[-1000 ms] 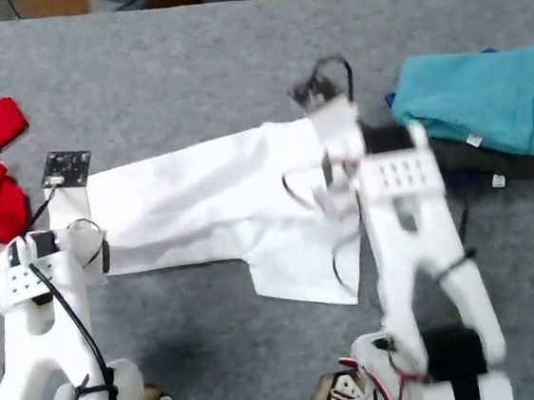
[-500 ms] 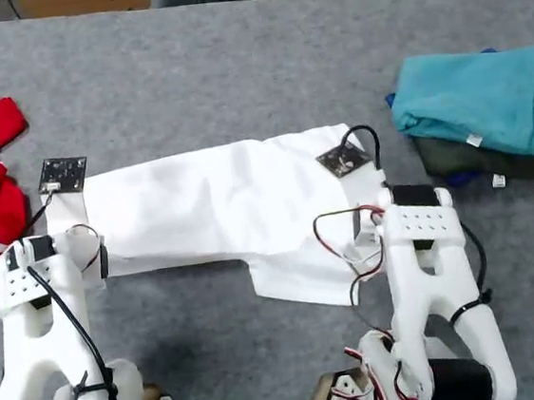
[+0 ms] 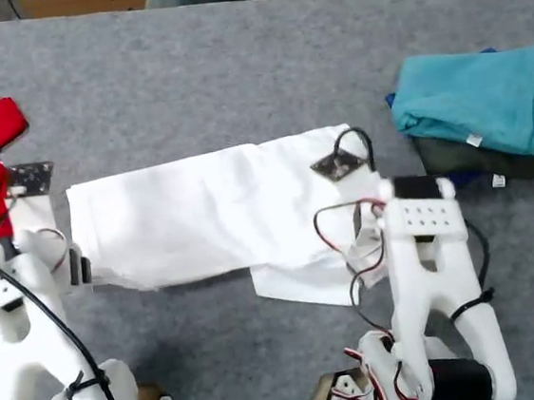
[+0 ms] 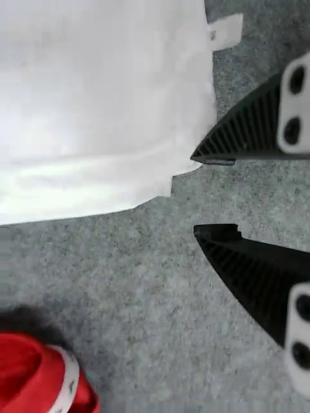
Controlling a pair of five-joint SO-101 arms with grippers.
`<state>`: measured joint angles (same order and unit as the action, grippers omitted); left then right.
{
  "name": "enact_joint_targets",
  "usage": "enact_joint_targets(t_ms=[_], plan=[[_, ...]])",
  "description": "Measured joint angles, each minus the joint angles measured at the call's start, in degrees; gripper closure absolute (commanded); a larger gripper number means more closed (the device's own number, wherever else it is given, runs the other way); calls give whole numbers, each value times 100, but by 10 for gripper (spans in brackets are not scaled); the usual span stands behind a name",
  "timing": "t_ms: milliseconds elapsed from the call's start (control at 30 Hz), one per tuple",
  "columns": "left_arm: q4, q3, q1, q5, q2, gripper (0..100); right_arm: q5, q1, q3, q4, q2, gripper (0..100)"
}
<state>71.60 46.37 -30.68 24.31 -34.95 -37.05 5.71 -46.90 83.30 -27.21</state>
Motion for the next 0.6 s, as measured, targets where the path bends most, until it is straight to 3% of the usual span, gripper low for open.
enact_joint_targets(t_ms=[100,233,400,600], plan=[[264,-501,0,0,0,845,360,9,870,211,0,976],[299,-1160,167,-352,0,977,712,-448,1662,440,0,982],[-290,-1380,923,-1538,220,937,800,-1081,1723,273,0,982],[-1248,-1688,1556,-2778,2207,971,1108,-1143,1635,-519,0,837]])
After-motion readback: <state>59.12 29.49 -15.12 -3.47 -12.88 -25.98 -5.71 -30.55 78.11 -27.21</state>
